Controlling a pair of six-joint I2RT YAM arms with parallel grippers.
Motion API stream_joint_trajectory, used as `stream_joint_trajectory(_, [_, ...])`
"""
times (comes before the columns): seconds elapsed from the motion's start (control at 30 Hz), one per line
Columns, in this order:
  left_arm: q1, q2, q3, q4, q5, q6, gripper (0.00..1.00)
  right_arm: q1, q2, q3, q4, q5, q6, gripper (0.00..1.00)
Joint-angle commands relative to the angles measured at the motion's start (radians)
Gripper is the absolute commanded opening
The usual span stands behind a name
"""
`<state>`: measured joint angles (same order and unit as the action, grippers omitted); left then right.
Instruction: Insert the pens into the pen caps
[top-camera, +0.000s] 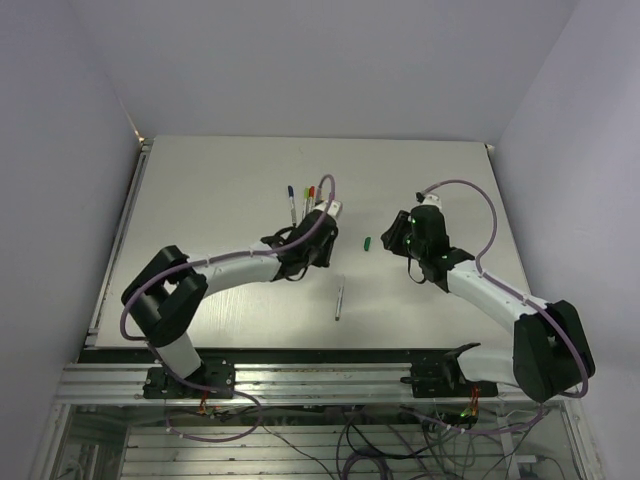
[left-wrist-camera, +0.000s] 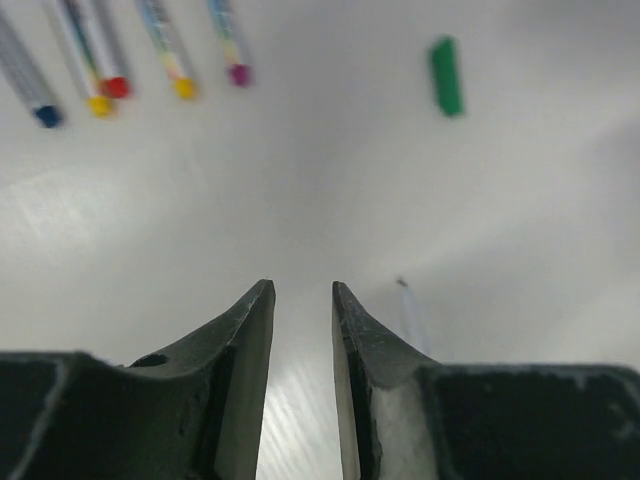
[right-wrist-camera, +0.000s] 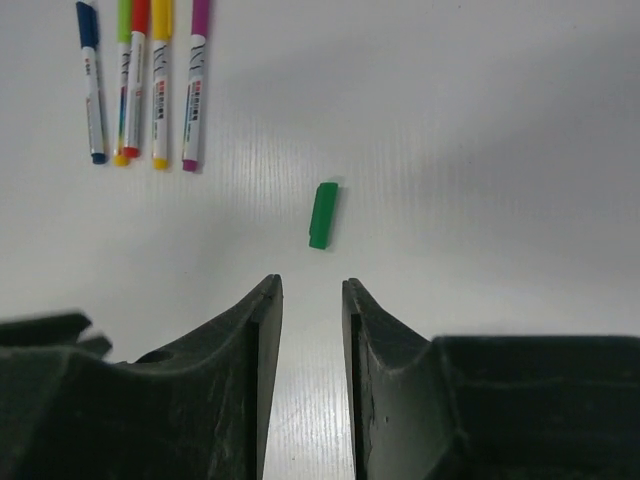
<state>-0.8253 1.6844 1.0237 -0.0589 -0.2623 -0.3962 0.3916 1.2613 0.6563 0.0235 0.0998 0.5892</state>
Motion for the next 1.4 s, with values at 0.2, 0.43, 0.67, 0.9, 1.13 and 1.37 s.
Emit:
stream_joint_trajectory(0.2, [-0.131,-0.028,0.009,-0.099,0.078,-0.003,0.42,-0.005,0.011,0.021,-0.02,0.054,0.017,0.31])
stream_joint_trajectory(0.43, [-0.16,0.038,0.047,-0.112,0.135,0.01,0.73,-0.004,0.004,0.015,-0.037,0.059,0.013,0.33])
stream_joint_trajectory(0.67, [-0.191,0.103,0.099,-0.152,0.16,0.016,0.72,-0.006,-0.012,0.0,-0.028,0.045,0.02,0.33])
stream_joint_trajectory(0.9, [-0.238,0.124,0.108,-0.208,0.136,0.012,0.72,-0.005,-0.028,-0.007,-0.027,0.051,0.018,0.33])
stream_joint_trajectory(1.13, [-0.268,0.128,0.073,-0.28,0.078,0.002,0.69,-0.005,-0.031,-0.023,-0.007,0.043,0.026,0.32])
stream_joint_trajectory(1.37, [-0.272,0.14,0.02,-0.274,0.049,-0.033,0.62,-0.005,-0.009,-0.017,-0.004,0.034,0.027,0.31])
